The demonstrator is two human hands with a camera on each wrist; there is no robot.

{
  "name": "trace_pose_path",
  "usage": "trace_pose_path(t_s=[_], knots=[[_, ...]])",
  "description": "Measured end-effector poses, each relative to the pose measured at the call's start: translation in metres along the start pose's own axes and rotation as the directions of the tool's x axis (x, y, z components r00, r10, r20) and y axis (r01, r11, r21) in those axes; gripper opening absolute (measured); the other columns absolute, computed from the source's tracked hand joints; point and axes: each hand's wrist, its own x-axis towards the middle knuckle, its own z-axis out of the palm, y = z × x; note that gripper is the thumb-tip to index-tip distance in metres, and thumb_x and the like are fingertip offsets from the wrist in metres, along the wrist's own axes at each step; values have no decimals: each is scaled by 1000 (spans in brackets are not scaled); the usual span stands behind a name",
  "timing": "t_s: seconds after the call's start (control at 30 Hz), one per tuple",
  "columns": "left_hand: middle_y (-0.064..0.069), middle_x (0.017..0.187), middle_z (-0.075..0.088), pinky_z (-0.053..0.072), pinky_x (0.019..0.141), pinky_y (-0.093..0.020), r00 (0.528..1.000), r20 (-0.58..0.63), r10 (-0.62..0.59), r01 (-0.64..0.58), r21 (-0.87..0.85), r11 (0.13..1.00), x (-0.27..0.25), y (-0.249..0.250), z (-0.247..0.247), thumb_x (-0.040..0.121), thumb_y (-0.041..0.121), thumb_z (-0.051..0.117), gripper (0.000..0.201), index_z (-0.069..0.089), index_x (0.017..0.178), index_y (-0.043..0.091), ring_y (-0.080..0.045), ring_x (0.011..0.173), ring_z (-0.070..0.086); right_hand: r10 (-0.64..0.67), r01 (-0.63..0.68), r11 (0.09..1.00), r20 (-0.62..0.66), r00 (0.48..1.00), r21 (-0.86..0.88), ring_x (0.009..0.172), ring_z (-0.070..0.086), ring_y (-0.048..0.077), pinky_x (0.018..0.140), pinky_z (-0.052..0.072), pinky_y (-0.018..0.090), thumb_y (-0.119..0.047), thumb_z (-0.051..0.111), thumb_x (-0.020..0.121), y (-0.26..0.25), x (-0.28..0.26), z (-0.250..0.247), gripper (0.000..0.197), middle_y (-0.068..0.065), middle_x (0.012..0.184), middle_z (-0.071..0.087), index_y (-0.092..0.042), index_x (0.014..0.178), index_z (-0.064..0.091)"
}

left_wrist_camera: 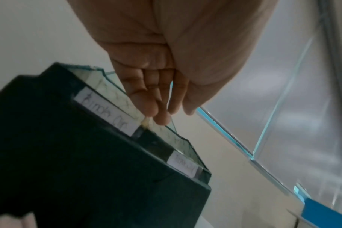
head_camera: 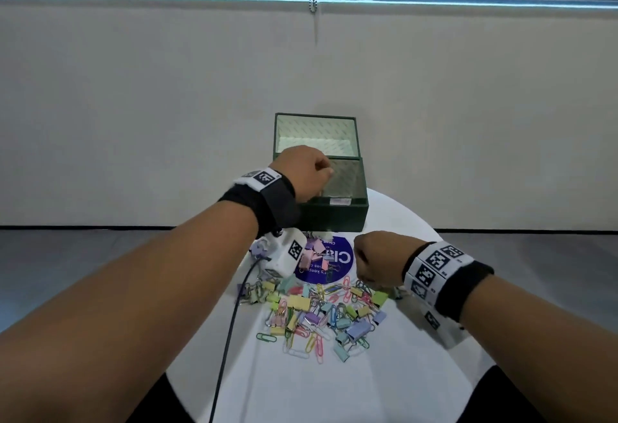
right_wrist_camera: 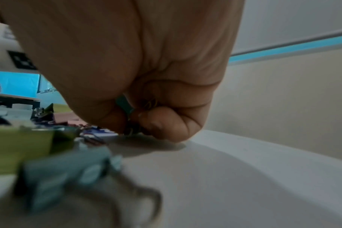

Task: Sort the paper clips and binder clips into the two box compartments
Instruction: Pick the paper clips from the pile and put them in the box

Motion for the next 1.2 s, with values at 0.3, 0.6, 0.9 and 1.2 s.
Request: trace_pose_path(t_s=[0.3, 0.6, 0.9, 1.2], knots=[[15, 105, 68, 45, 77, -22, 926, 364, 97, -199, 253, 947, -79, -43, -11, 95, 32, 57, 20, 71, 109, 33, -7, 89, 61, -49, 155, 973, -505, 862, 169, 79, 54, 20, 71, 42, 33, -27, 48, 102, 6, 40, -80, 10, 1, 91, 57, -20, 94, 52], [17, 91, 57, 51, 76, -28, 921, 381, 85, -206, 288, 935, -119, -68, 5, 85, 46, 66, 13, 69, 92, 35, -5, 83, 56, -215, 179, 976, -410, 887, -125, 111, 56, 24, 88, 52, 38, -9, 58, 91, -14, 40, -86, 34, -1, 122, 54, -34, 110, 69], [11, 101, 59, 52, 79, -36, 946, 280, 166, -255, 319, 913, -121, -63, 16, 97, 31, 49, 21, 68, 106, 35, -13, 97, 56, -326, 331, 940, 71, 943, -80, 80, 60, 7, 76, 51, 25, -28, 65, 92, -37, -24, -18, 10, -18, 88, 65, -33, 97, 71], [12, 83, 54, 51, 69, -30, 899, 360, 250, -345, 229, 910, -147, -57, 8, 81, 37, 51, 14, 62, 82, 29, -7, 75, 52, -294, 294, 953, 10, 956, -68, 91, 60, 18, 80, 54, 33, -22, 59, 87, -32, -21, -7, 20, -10, 104, 64, -34, 104, 61]])
